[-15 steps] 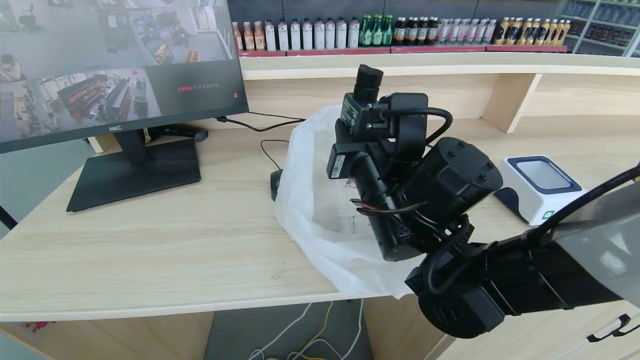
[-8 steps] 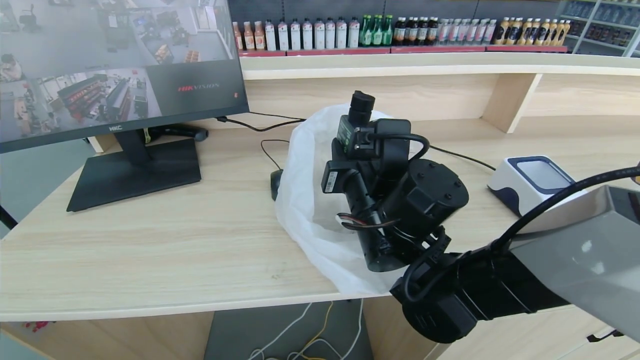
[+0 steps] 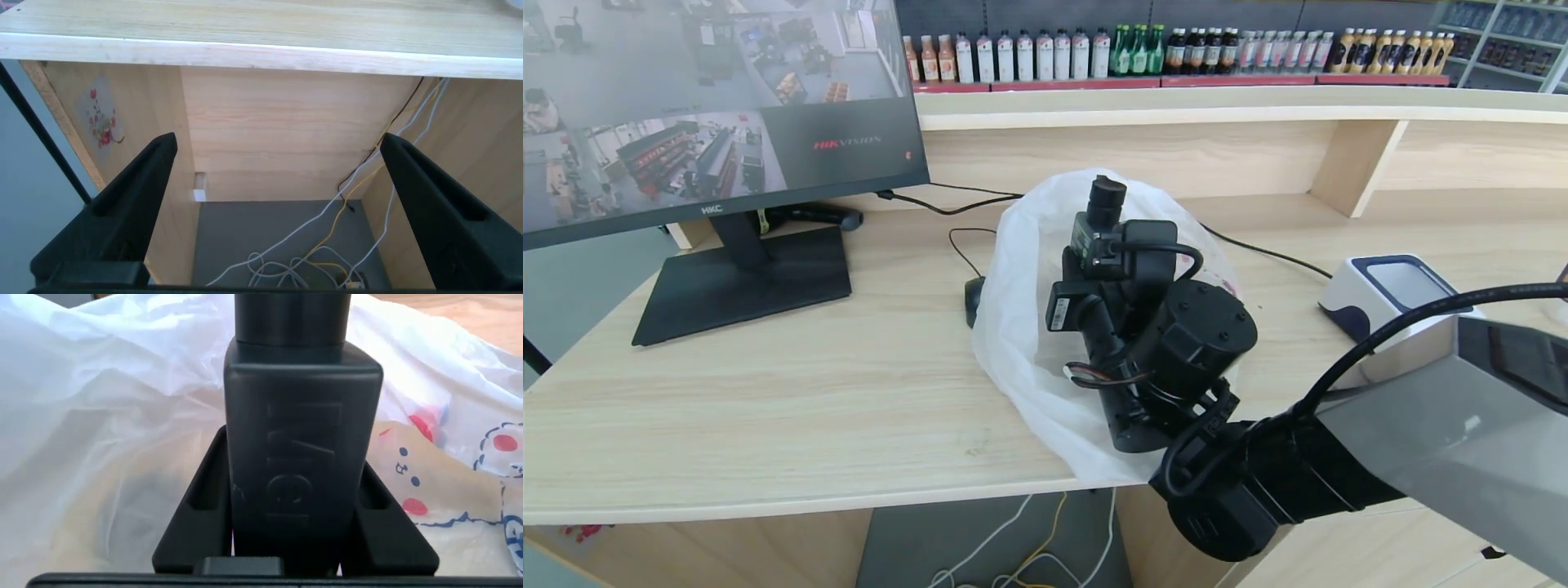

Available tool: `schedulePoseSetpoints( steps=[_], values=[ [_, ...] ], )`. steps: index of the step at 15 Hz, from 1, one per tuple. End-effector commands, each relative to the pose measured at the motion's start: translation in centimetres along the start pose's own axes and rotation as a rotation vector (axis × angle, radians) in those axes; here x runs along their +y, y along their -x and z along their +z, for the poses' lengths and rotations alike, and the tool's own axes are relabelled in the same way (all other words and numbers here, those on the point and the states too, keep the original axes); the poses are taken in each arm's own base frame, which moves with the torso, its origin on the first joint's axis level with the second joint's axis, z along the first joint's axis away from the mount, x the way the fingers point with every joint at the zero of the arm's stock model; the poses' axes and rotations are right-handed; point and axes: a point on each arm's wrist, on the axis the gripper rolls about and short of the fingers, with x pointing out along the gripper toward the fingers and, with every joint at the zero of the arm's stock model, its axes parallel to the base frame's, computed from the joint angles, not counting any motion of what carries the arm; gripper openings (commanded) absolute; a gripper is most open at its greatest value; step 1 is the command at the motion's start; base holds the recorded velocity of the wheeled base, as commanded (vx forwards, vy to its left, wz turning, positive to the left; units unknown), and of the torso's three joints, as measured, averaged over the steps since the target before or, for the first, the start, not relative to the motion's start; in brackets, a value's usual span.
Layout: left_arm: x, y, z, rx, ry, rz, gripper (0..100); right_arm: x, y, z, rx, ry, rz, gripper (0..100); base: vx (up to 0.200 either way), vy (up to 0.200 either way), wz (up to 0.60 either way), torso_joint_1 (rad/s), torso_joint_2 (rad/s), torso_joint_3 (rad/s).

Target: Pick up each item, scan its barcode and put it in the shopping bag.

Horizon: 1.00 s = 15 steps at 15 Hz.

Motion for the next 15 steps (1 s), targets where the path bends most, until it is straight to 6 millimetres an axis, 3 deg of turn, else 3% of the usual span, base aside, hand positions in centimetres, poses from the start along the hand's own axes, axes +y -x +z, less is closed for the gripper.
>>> schedulePoseSetpoints(
  steps=[1, 8, 15],
  values=[
    [0.0, 0.0, 0.0, 0.000, 0.000, -0.002, 100, 0.1, 0.0, -0.8, 0.014, 0.010, -0.007, 0, 0.000, 0.000, 0.00, 0.000, 0.00, 0.000],
    [0.0, 0.0, 0.0, 0.000, 0.000, 0.000, 100, 0.4, 0.0, -2.9, 0.048, 0.035, 0.000, 0, 0.000, 0.000, 0.00, 0.000, 0.00, 0.000],
    [0.0, 0.0, 0.0, 0.000, 0.000, 0.000, 100, 0.3, 0.0, -3.5, 0.034, 0.025, -0.008, 0, 0.000, 0.000, 0.00, 0.000, 0.00, 0.000]
  ],
)
